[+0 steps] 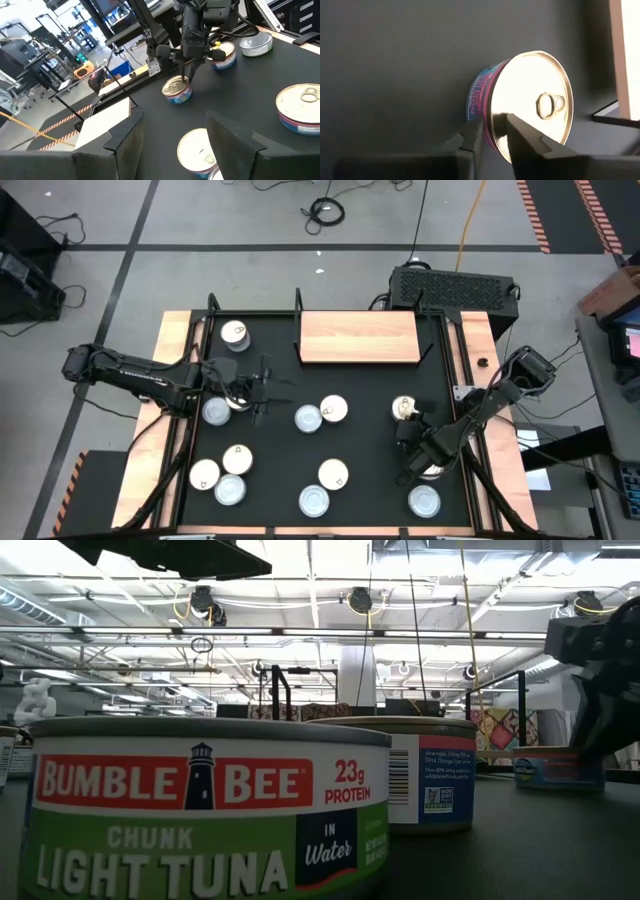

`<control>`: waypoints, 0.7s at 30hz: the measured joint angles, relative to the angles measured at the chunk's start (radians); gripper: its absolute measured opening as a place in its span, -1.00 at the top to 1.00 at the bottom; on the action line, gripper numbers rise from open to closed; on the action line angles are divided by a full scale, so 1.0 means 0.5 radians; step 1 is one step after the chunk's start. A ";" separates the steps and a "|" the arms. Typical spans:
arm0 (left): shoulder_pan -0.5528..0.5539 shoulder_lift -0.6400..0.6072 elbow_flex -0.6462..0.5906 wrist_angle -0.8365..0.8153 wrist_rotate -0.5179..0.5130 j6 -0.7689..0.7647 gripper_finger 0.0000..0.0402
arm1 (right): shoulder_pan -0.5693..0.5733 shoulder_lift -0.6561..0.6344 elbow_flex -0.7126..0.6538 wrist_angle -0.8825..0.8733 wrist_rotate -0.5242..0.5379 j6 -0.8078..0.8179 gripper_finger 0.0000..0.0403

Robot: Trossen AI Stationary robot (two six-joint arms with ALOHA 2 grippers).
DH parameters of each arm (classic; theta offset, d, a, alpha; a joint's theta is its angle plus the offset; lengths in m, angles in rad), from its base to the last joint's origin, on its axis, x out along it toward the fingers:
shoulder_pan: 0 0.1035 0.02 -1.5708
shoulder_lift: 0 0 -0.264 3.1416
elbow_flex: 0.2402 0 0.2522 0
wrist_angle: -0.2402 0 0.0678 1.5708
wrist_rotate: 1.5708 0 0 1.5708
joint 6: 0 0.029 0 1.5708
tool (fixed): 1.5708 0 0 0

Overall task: Stack canned seafood by type on shelf
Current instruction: Put the blue pink tuna can on the shelf

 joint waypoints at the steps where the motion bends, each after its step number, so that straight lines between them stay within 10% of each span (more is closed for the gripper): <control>1: 0.000 0.001 0.000 -0.009 0.000 -0.016 -0.08 | -0.006 0.000 0.000 0.003 0.006 -0.006 0.78; 21: 0.000 0.000 0.000 0.009 0.000 -0.022 -0.08 | -0.209 0.011 0.227 0.022 0.088 -0.258 1.00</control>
